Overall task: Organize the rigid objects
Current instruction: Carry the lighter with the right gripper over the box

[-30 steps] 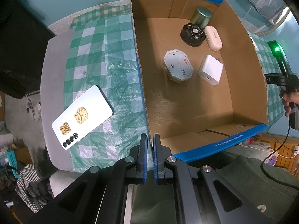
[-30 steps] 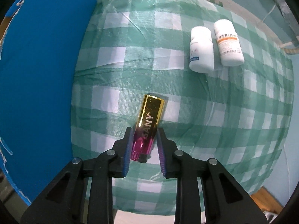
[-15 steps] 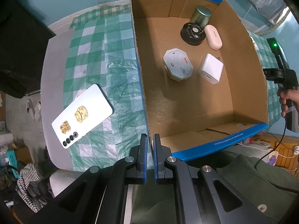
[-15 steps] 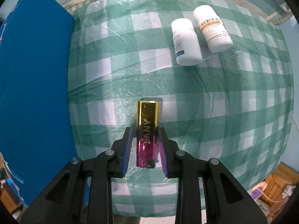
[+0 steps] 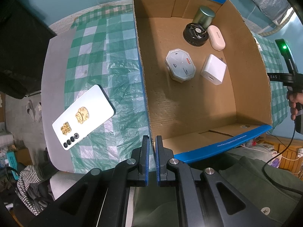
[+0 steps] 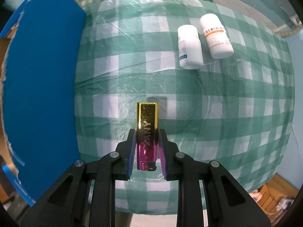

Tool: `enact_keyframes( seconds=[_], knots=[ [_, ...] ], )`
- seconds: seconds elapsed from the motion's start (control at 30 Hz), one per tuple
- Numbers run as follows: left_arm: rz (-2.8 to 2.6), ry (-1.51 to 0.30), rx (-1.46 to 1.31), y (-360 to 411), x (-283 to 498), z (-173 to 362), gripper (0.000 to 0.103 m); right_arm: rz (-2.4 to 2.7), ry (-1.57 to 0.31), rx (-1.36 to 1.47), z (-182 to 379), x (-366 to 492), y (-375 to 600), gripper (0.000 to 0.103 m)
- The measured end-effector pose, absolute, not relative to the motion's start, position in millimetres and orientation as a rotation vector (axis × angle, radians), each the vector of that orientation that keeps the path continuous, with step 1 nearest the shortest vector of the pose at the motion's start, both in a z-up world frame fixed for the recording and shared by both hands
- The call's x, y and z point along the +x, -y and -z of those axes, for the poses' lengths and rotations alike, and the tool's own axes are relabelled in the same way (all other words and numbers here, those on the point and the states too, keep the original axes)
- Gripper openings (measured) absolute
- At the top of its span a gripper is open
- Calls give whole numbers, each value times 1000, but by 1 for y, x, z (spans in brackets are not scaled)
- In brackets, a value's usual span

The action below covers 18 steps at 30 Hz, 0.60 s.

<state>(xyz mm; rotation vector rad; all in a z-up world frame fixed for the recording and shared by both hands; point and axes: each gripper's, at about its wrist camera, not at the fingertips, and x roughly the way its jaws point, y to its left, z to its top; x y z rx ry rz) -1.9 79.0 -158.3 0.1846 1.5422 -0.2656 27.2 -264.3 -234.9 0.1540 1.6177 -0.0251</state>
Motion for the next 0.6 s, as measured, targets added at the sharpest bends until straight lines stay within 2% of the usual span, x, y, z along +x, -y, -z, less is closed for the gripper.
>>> enact_keyframes(
  seconds=[0.6],
  knots=[
    [266,-1544,184,-79,-2,159,6,-111,-1564,28,179,64,231,22]
  ],
)
